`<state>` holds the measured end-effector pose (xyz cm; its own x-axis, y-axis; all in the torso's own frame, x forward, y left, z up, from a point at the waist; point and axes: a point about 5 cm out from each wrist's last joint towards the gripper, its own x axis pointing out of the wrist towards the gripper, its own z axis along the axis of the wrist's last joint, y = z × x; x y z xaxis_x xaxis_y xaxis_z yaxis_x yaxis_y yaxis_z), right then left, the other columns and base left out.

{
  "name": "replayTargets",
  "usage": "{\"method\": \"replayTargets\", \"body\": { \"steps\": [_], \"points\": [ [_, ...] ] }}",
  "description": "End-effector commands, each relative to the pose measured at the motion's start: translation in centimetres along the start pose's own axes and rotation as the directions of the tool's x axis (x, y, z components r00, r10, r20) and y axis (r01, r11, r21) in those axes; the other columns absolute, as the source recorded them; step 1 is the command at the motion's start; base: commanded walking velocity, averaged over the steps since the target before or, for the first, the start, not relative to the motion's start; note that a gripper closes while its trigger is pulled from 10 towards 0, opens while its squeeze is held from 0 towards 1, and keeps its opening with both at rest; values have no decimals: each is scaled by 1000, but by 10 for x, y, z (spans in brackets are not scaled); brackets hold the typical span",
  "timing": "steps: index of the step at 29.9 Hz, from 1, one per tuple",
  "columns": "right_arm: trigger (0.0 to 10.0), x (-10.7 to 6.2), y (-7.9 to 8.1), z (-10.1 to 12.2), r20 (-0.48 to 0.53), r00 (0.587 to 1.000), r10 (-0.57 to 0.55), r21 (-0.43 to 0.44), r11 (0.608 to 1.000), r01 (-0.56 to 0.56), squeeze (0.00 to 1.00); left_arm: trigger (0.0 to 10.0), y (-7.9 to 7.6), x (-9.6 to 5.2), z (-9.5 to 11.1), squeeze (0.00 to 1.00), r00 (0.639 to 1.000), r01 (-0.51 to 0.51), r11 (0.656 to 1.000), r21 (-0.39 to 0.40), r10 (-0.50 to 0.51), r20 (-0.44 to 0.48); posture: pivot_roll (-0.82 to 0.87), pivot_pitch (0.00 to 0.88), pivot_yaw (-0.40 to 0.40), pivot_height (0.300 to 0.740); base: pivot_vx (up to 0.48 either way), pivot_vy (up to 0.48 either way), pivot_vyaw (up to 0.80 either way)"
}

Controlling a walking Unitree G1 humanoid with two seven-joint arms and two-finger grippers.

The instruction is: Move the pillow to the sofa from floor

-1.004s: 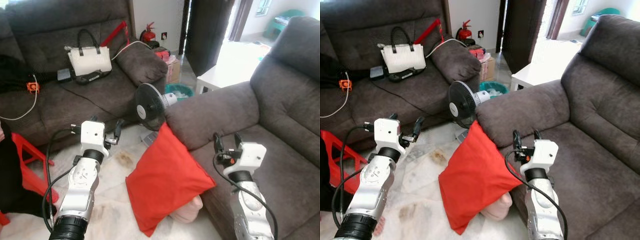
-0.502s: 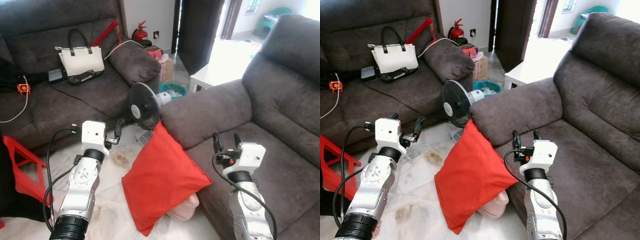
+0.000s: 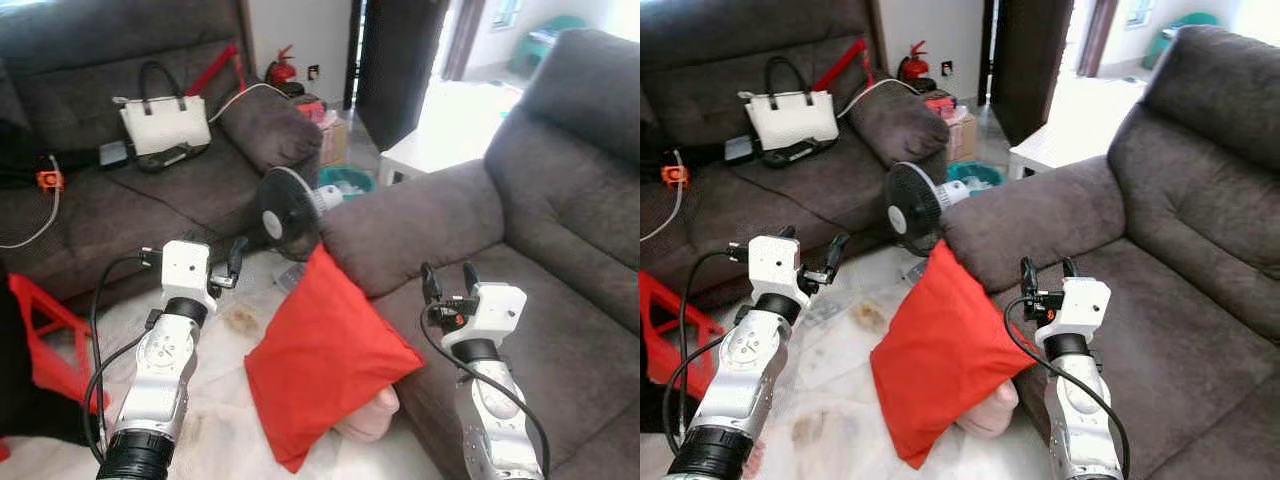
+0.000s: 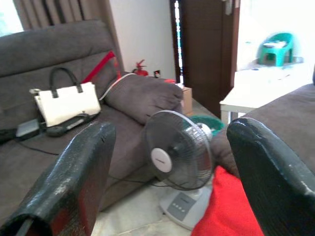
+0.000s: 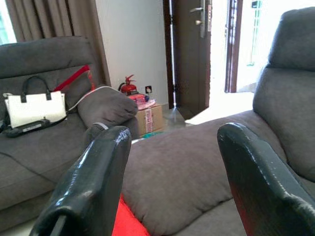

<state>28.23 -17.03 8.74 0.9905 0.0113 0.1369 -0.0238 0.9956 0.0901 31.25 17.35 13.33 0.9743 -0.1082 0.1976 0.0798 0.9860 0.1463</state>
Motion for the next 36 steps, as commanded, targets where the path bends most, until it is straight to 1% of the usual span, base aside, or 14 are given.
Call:
{"method": "replayTargets", "body": {
  "steps": [1,8,13,22,25,36],
  "points": [
    [10000,0,0,-1,-2,1000,-4,0,1000,4,0,10000,1,0,2,0,1000,3,1000,11,-3,-3,125,0,13,740,0,0,0],
    [10000,0,0,-2,-11,1000,-3,5,1000,3,0,10000,1,0,2,0,1000,4,1000,10,-4,-2,125,0,12,740,244,0,0],
    [10000,1,1,-2,-11,1000,1,6,1000,-1,0,10000,1,0,2,0,1000,6,1000,9,-6,-2,126,0,12,740,249,0,-746],
    [10000,1,2,-2,-1,1000,3,7,1000,-3,0,10000,0,0,2,0,1000,15,1000,7,-15,2,130,0,10,740,251,0,0],
    [10000,1,2,-2,-1,1000,3,7,1000,-3,0,10000,-2,-1,3,0,1000,28,999,18,-28,7,131,0,10,740,0,0,0],
    [10000,-1,2,-2,4,1000,4,4,1000,-4,0,10000,-7,-2,2,0,999,37,999,4,-37,10,127,0,11,740,0,0,0]
  ]
}}
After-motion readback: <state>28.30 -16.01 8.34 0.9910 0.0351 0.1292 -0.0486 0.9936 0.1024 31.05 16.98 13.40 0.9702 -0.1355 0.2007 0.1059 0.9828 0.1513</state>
